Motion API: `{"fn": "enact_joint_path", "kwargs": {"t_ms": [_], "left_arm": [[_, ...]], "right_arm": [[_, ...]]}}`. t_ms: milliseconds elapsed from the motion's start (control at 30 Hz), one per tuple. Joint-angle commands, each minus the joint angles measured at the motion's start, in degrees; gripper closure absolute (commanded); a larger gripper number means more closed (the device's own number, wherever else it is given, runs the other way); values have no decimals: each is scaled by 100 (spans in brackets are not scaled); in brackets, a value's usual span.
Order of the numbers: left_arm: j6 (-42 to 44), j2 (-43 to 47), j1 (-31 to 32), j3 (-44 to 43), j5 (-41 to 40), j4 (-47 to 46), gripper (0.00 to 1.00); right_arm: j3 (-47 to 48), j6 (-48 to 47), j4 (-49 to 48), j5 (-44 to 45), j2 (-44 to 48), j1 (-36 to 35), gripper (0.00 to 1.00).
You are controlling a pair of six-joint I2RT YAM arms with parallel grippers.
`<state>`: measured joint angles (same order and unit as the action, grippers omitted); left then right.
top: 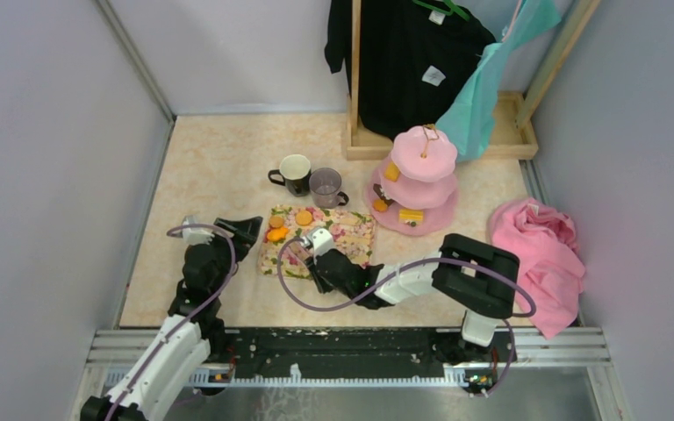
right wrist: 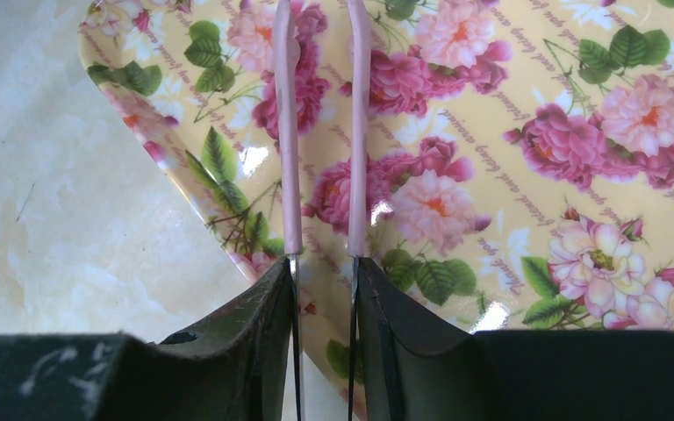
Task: Serve the afternoon tea
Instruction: Pick up the desert from the tray, then place the desert on the desert table.
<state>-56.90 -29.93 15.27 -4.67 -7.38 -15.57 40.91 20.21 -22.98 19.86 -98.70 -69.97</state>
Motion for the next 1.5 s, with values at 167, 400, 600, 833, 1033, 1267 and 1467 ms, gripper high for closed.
{"fn": "enact_joint_path", "kwargs": {"t_ms": [167, 400, 600, 833, 1033, 1267, 1467], "left_arm": [[55, 40, 11, 102, -62, 28, 14], [50, 57, 11, 89, -42, 26, 14], [52, 108, 11, 93, -62, 28, 14], [61, 133, 11, 102, -97, 28, 14], [57, 136, 11, 115, -102, 28, 14], [65, 137, 11, 133, -112, 28, 13], [43, 123, 10, 159, -106, -2, 13]], "right_arm": [[448, 113, 644, -284, 237, -71, 69], [1265, 106, 1468, -305, -28, -70, 69], [1754, 109, 1963, -132, -312, -69, 68], [2211, -94, 2343, 194, -582, -74, 68], [2624, -192, 2717, 382, -817, -73, 66], [2810, -262, 2796, 469, -954, -70, 62], [2929, -305, 2790, 505, -1073, -75, 59]]}}
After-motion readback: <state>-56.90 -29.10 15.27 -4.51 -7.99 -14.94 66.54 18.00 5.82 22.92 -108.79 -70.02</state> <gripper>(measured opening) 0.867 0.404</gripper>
